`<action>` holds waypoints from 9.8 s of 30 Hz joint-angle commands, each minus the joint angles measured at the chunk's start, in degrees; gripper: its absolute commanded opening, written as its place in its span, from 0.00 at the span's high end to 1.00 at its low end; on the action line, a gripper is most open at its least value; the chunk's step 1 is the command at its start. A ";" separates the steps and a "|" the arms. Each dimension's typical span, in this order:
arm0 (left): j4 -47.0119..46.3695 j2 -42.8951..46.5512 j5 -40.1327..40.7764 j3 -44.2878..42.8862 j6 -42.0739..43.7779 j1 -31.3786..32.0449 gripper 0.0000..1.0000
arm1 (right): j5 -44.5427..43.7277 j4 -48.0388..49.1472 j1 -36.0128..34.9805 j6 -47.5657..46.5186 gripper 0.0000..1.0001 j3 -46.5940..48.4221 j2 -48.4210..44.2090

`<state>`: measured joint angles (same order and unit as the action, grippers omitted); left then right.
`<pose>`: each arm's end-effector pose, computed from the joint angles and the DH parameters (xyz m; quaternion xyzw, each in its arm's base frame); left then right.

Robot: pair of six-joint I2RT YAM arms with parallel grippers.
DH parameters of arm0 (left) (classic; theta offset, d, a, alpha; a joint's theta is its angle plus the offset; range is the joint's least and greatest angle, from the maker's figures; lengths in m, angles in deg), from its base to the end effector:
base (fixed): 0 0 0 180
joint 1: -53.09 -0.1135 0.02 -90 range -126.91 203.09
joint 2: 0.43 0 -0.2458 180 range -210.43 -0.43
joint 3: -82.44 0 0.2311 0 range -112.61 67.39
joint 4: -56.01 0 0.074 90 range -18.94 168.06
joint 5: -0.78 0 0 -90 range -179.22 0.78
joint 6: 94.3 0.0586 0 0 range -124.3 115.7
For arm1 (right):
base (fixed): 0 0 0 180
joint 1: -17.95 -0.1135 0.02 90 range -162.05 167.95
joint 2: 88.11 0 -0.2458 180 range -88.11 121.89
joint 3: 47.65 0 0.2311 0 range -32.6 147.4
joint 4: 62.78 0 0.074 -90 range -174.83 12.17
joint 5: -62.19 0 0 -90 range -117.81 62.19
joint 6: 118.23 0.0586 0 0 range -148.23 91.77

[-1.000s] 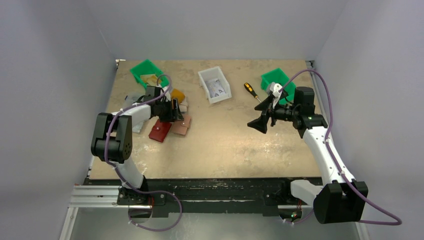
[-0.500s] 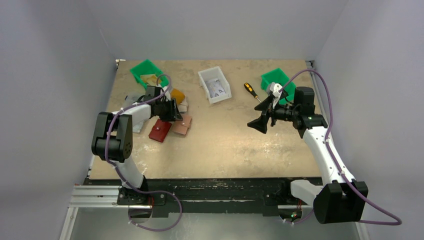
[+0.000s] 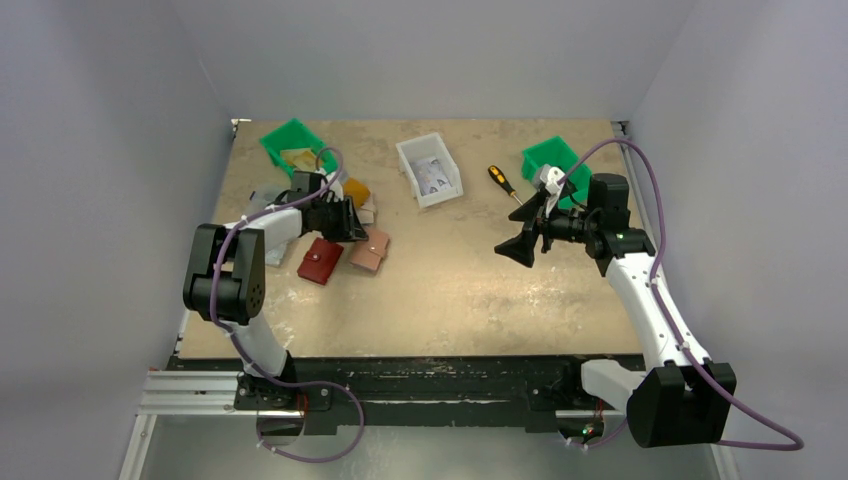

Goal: Take the credit cards out of the card holder
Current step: Open the card holder at the center of the board.

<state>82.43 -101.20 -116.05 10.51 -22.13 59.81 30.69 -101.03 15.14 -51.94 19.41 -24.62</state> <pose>0.3349 -0.0661 0.1397 -0.0209 0.9307 -0.2781 0.2367 0.2242 0.0610 0.2883 -0.3980 0.7002 0.3521 0.4768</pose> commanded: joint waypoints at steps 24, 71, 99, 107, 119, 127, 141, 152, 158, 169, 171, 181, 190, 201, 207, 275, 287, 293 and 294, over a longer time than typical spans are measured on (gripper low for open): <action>-32.00 16.46 -1.00 18.24 -24.48 15.73 1.00 | 5.40 -2.24 -2.46 -2.45 0.01 -0.22 5.07; -27.61 19.87 46.20 18.27 -61.01 50.15 1.00 | -24.45 0.92 -29.15 -3.24 0.29 1.95 19.29; -32.21 20.44 46.17 21.78 -62.09 50.72 1.00 | -33.54 1.65 -31.12 -1.64 0.68 3.16 22.09; -32.87 19.81 44.89 22.77 -61.29 50.68 1.00 | -35.62 2.28 -31.12 -0.93 0.89 3.60 21.51; -35.08 19.77 43.97 25.25 -60.51 50.76 1.00 | -37.71 3.09 -31.02 1.03 1.00 4.25 21.32; -35.43 19.82 44.41 27.22 -60.72 50.77 1.00 | -42.44 4.41 -30.61 2.64 1.00 4.07 20.81; -36.64 20.35 44.72 29.76 -60.45 50.77 1.00 | -31.17 -0.59 -29.49 -2.28 1.00 5.51 20.97; -39.07 19.68 43.65 29.95 -60.01 50.76 1.00 | -28.04 -2.00 -30.37 -3.81 0.62 5.16 22.64; -40.05 19.52 43.11 29.97 -60.02 50.76 1.00 | -30.60 -1.12 -32.10 -3.05 0.50 4.88 23.73; -41.57 19.47 42.22 30.30 -59.96 50.76 1.00 | -36.89 0.95 -33.04 -0.94 0.54 4.59 25.52; -41.92 19.47 42.05 30.48 -59.96 50.76 1.00 | -37.77 1.22 -33.05 -0.67 0.61 4.52 25.72; -42.20 19.85 42.11 31.46 -60.29 50.76 1.00 | -39.91 2.36 -33.05 0.27 1.00 4.87 24.70; -42.17 20.88 42.39 32.94 -59.99 50.76 1.00 | -44.57 3.35 -32.74 0.50 1.00 4.38 24.36; -41.65 21.12 41.60 33.98 -58.04 50.67 1.00 | -46.59 3.99 -29.63 0.76 1.00 3.98 24.64; -39.71 22.89 40.05 33.88 -54.51 50.28 1.00 | -34.06 -0.10 -27.84 -3.43 1.00 5.25 24.00; -38.59 2.00 41.17 25.64 -63.67 43.97 0.43 | -35.06 0.52 -29.42 -0.74 1.00 7.49 26.81; -45.20 2.15 39.47 29.34 -62.87 43.55 0.42 | -40.46 0.79 -29.60 -6.64 0.52 5.94 24.93; -34.02 -1.23 37.73 22.12 -62.79 43.55 0.42 | -44.19 3.06 -31.23 -5.33 0.44 5.91 27.14; -33.07 -1.73 37.51 21.41 -62.86 43.55 0.42 | -45.12 3.37 -31.41 -5.33 0.44 5.83 27.56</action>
<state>36.62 -98.97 -77.26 34.62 -87.59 103.72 -10.64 -100.09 -15.28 -57.21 24.68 2.28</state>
